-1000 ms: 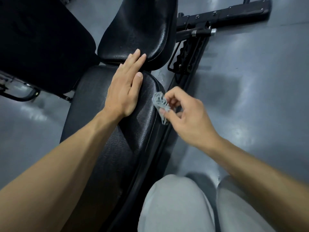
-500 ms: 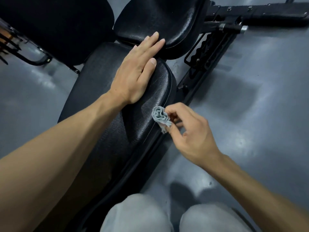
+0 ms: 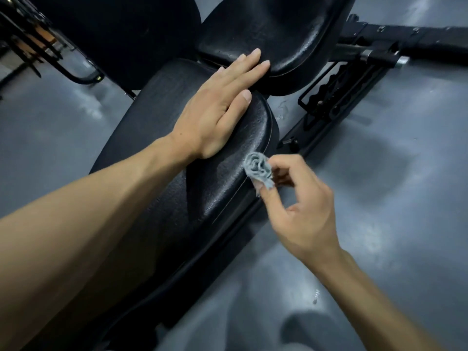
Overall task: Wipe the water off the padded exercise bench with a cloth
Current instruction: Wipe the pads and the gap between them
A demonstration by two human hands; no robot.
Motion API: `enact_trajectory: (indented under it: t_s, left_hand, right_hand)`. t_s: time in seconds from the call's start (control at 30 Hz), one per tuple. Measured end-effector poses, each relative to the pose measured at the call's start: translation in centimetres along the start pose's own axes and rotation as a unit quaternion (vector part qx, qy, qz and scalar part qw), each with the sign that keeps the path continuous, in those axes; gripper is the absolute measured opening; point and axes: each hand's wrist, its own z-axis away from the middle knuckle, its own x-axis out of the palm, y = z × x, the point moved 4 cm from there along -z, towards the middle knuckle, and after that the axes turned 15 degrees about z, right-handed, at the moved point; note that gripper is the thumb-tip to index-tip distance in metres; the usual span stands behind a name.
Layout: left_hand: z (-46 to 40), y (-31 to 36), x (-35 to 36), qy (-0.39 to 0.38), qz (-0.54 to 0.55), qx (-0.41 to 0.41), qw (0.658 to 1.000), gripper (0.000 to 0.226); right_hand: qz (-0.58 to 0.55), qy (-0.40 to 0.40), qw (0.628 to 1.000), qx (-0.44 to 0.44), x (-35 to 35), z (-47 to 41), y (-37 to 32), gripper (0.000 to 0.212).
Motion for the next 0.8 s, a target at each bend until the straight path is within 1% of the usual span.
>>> enact_trajectory:
  t_s: [0.07,0.1,0.23,0.3,0.37,0.43,0.53,0.6,0.67,0.7,0.73,0.77,0.8]
  left_hand:
    - [0.0,0.0,0.2,0.002,0.000,0.000,1.000,0.047]
    - [-0.1,0.0,0.2,0.003,0.001,0.001,1.000,0.047]
    - [0.2,-0.2,0.0,0.006,-0.003,0.002,1.000,0.048]
    - [0.2,-0.1,0.2,0.004,0.004,0.004,1.000,0.048]
    - [0.3,0.1,0.1,0.007,0.003,0.004,1.000,0.048]
    - [0.5,0.3,0.0,0.009,-0.003,0.000,1.000,0.048]
    - [0.4,0.4,0.0,0.002,0.004,0.001,1.000,0.048]
    - [0.4,0.3,-0.1,0.007,0.009,0.001,1.000,0.048]
    - [0.4,0.2,-0.2,0.010,0.013,0.003,1.000,0.047]
    - [0.5,0.3,-0.1,0.010,0.013,0.003,1.000,0.047]
    - [0.5,0.3,0.0,0.011,0.012,0.001,1.000,0.047]
    - [0.5,0.3,0.0,0.012,0.013,-0.001,1.000,0.047]
    - [0.5,0.3,0.0,0.014,0.014,-0.003,1.000,0.047]
  right_hand:
    - [-0.009,0.027,0.999,0.025,0.6,0.5,-0.3,0.014]
    - [-0.006,0.030,0.999,0.023,1.3,1.4,-0.8,0.015]
    - [0.010,-0.030,0.998,-0.060,2.7,4.1,-2.5,0.024]
    - [0.030,-0.064,0.995,-0.074,2.1,3.3,-2.2,0.021]
    - [0.028,-0.062,0.997,-0.036,0.7,1.6,-1.9,0.015]
    - [0.017,-0.040,0.999,0.005,-0.4,0.0,-1.6,0.012]
    - [0.025,-0.020,0.999,0.013,0.2,0.8,-1.8,0.014]
    - [0.032,-0.062,0.997,-0.026,2.0,3.2,-2.6,0.017]
    - [0.046,-0.111,0.988,-0.100,3.5,5.5,-3.3,0.018]
    - [0.050,-0.119,0.984,-0.126,3.6,5.8,-3.3,0.018]
    - [0.052,-0.110,0.984,-0.130,3.4,5.5,-2.9,0.018]
    - [0.055,-0.086,0.989,-0.106,2.9,4.7,-2.4,0.018]
    - [0.052,-0.051,0.996,-0.058,2.0,3.6,-1.7,0.019]
